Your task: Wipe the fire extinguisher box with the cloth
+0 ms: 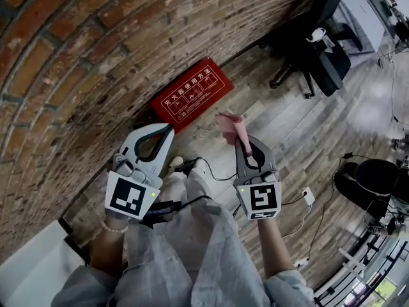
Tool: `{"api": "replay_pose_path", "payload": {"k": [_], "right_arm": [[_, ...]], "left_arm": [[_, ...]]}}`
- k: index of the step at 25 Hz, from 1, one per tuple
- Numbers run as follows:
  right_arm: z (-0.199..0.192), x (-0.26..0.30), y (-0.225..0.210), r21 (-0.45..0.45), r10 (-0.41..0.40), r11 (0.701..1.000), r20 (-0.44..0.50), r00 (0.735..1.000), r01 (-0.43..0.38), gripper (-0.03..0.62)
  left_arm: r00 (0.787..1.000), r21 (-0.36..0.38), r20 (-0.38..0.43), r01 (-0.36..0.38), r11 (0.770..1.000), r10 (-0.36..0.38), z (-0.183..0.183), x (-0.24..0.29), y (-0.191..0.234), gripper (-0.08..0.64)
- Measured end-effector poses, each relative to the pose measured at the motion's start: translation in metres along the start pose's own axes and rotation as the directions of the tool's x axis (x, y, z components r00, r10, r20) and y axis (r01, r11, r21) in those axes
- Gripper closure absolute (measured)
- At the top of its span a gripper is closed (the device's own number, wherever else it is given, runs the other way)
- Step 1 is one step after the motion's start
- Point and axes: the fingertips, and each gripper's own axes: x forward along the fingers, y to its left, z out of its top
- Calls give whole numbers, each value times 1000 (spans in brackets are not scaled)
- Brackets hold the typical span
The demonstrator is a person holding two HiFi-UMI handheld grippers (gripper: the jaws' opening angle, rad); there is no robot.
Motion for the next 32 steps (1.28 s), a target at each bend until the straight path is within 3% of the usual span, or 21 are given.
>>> {"api": "replay_pose_path", "payload": {"k": [12,16,20,32], "right_arm": [[-48,92,-43,-13,61,998,-61,996,-62,572],[-64,130,-51,-44,79,996,-86,993,-83,572],[-76,165,-56,-78,83,993,-85,993,-89,572],[-101,273,-89,-182,48,981,-76,996,-61,572]], "left_arm": [[996,-68,-48,-83,994,80,-65,37,20,561],[992,-136,-57,-119,984,112,-93,53,33,561],[986,-233,-58,-163,959,153,-115,64,50,561],[979,-162,-108,-188,969,172,-169,103,64,561]]}}
